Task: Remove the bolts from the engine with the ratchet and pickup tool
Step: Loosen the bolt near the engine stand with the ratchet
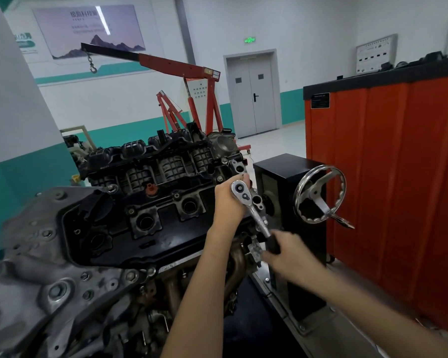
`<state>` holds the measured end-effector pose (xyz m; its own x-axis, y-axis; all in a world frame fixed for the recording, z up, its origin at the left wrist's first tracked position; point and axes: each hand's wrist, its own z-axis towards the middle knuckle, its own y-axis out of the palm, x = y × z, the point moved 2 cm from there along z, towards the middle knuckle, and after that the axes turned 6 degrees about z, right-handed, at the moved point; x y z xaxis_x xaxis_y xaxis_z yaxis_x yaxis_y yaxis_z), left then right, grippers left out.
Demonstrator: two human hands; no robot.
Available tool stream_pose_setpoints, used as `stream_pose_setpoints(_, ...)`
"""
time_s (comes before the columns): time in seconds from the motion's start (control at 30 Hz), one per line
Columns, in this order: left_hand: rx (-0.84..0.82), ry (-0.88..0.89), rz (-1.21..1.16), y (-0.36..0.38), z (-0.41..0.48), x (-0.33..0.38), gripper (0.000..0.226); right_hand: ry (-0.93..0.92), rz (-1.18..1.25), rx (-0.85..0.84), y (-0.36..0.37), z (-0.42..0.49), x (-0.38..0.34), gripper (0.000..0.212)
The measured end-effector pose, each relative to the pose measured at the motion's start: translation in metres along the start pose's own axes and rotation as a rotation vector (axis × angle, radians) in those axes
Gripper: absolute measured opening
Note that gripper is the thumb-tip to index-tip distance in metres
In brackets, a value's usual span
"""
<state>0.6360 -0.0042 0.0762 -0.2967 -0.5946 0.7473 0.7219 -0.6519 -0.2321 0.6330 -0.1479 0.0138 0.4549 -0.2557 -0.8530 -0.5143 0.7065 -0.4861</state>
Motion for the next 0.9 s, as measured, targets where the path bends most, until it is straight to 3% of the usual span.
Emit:
stream_pose_setpoints(0.07, -0.003, 0.031, 0.007, 0.002, -0.001, 0.003, 0.062, 0.035, 0.277, -0.108, 0.027, -0.01, -0.006, 0.015)
stream_pose_setpoints(0.13, -0.019, 0.045, 0.012, 0.0, -0.001, 0.001, 0.058, 0.057, 0.337, -0.175, 0.033, -0.012, -0.01, 0.014)
stream_pose_setpoints(0.3, -0.122, 0.039, 0.116, -0.013, 0.003, -0.006, 0.055, -0.055, -0.3, -0.058, -0.042, 0.023, -0.003, 0.005)
stream_pose_setpoints(0.4, -0.21, 0.084, 0.195, -0.011, 0.006, -0.003, 0.044, -0.177, -0.636, 0.058, -0.095, 0.047, -0.018, 0.019)
stream_pose_setpoints(0.5, -0.13, 0.082, 0.186, -0.006, 0.005, -0.001, 0.048, -0.247, -0.759, 0.116, -0.106, 0.052, -0.028, 0.022)
stream_pose_setpoints(0.63, 0.012, 0.029, 0.087, -0.003, 0.005, -0.006, 0.059, -0.09, -0.333, 0.079, -0.051, 0.021, -0.004, 0.027)
stream_pose_setpoints(0.8, -0.014, 0.114, 0.098, 0.003, 0.0, -0.001, 0.062, 0.066, 0.416, -0.181, 0.034, -0.012, -0.007, 0.016)
stream_pose_setpoints(0.9, -0.054, 0.094, 0.127, -0.003, 0.004, -0.004, 0.062, 0.061, 0.272, -0.201, 0.023, -0.006, -0.006, 0.017)
